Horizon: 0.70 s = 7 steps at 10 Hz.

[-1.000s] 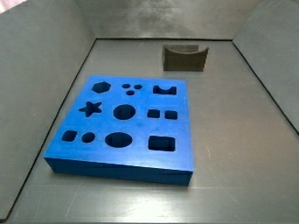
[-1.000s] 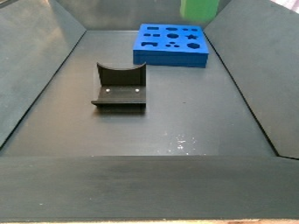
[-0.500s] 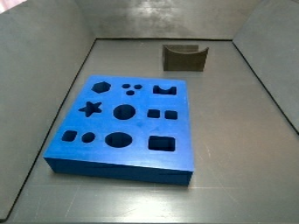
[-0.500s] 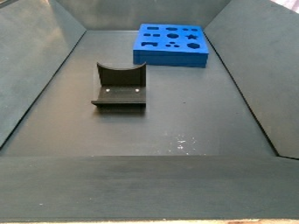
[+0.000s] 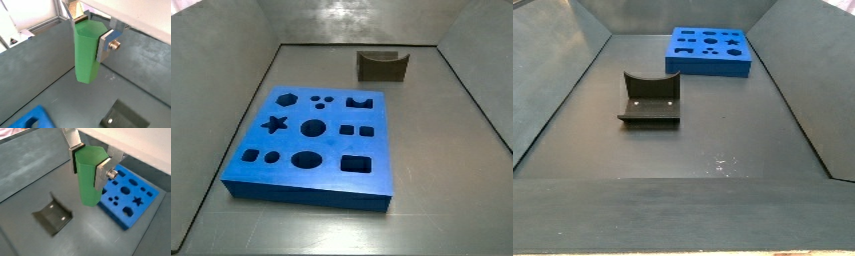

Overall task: Pick up the hexagon object. Move to above the board. Insert the hexagon object.
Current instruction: Move to above the board.

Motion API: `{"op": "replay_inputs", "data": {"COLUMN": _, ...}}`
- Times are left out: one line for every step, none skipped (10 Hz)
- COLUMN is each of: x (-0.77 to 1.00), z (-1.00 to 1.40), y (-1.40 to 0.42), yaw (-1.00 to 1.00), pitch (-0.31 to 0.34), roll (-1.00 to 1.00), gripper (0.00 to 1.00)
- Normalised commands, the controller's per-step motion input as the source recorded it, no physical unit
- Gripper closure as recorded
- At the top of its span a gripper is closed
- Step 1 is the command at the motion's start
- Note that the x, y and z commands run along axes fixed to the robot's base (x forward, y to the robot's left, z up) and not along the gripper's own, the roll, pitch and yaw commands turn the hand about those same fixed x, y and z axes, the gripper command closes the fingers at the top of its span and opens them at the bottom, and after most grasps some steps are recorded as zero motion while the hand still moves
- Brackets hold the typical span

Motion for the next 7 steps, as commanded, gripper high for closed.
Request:
{"op": "replay_inputs", "data": {"x": -0.02, "z": -0.01, "y": -1.0, "yaw": 0.0, "pitch": -0.006, "roll": -0.02, "gripper": 1.0}}
{"op": "replay_inputs", "data": {"x": -0.02, "z": -0.01, "y": -1.0, "yaw": 0.01, "pitch": -0.006, "roll": -0.02, "gripper": 1.0}}
{"op": "replay_inputs", "data": {"x": -0.02, "z": -0.01, "y": -1.0, "yaw": 0.01, "pitch": -0.004, "roll": 0.0, "gripper": 1.0}}
{"op": "replay_inputs", "data": {"x": -0.01, "z": -0.01, "y": -1.0, "yaw": 0.01, "pitch": -0.001, "roll": -0.01, "gripper": 1.0}}
{"op": "replay_inputs", "data": {"x": 0.0, "z": -0.01, "y": -1.0, "yaw": 0.01, "pitch": 0.008, "roll": 0.0, "gripper": 1.0}}
{"op": "replay_inputs", "data": {"x": 0.01, "z": -0.01, "y": -1.0, "yaw": 0.01, "pitch": 0.013, "roll": 0.0, "gripper": 1.0}}
{"op": "replay_inputs", "data": {"x": 0.04, "z": -0.01, "y": -1.0, "yaw": 0.01, "pitch": 0.021, "roll": 0.0, "gripper": 1.0}}
